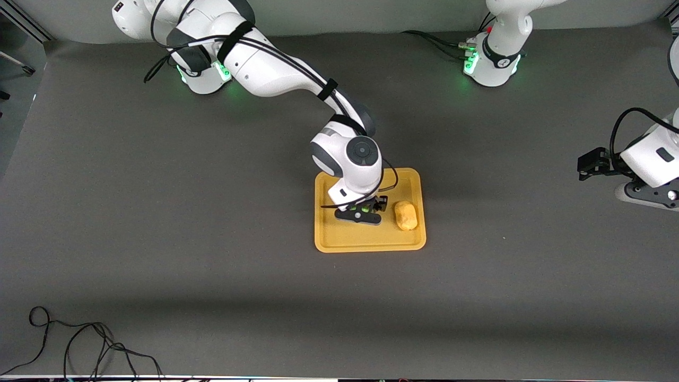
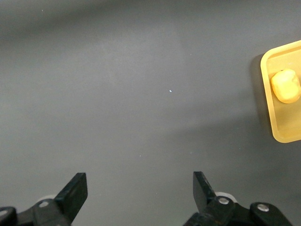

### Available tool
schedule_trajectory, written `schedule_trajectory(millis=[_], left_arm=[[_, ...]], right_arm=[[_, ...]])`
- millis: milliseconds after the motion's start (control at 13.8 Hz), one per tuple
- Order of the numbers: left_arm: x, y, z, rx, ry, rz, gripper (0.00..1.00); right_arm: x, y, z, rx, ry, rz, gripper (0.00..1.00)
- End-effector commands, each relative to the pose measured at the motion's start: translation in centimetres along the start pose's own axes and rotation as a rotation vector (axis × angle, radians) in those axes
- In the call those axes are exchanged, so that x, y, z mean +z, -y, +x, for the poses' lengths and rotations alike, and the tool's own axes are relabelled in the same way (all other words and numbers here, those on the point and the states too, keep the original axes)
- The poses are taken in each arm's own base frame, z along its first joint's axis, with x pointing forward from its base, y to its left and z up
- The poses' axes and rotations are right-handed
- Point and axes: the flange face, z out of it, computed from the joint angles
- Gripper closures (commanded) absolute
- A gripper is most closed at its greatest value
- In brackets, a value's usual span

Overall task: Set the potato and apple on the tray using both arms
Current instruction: 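Open the right gripper to release the apple and withdraw it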

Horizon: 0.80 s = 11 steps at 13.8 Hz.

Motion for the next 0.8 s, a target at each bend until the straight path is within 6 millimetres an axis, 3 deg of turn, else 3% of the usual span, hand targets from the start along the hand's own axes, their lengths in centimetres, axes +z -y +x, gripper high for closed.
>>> schedule_trajectory(millis=[0,145,290,508,726], left_arm=[[-0.3,0.9,-0.9,-0.021,0.007,-0.003,0.0],[-0.2,1.3,-1.2,-0.028,0.014,-0.003,0.0],[0.0,2.7,-1.6,-0.043,0.019,-0.003,0.0],[0.3,5.0,-2.2,-0.033,0.024,0.005,0.0],[1.1,5.3,-2.0,-0.042,0.031,0.008,0.0]], right_arm=[[-5.4,0.4,1.3,0.025,-0.031,0.022,0.0],[-10.5,-0.4,1.7,0.031,-0.019,-0.015,0.0],[-17.2,-2.4,3.1,0.062,-0.014,-0.025,0.0],[-26.0,-8.2,5.5,0.059,0.021,-0.084,0.0],[-31.9,-15.1,6.7,-0.005,0.076,-0.106,0.0]])
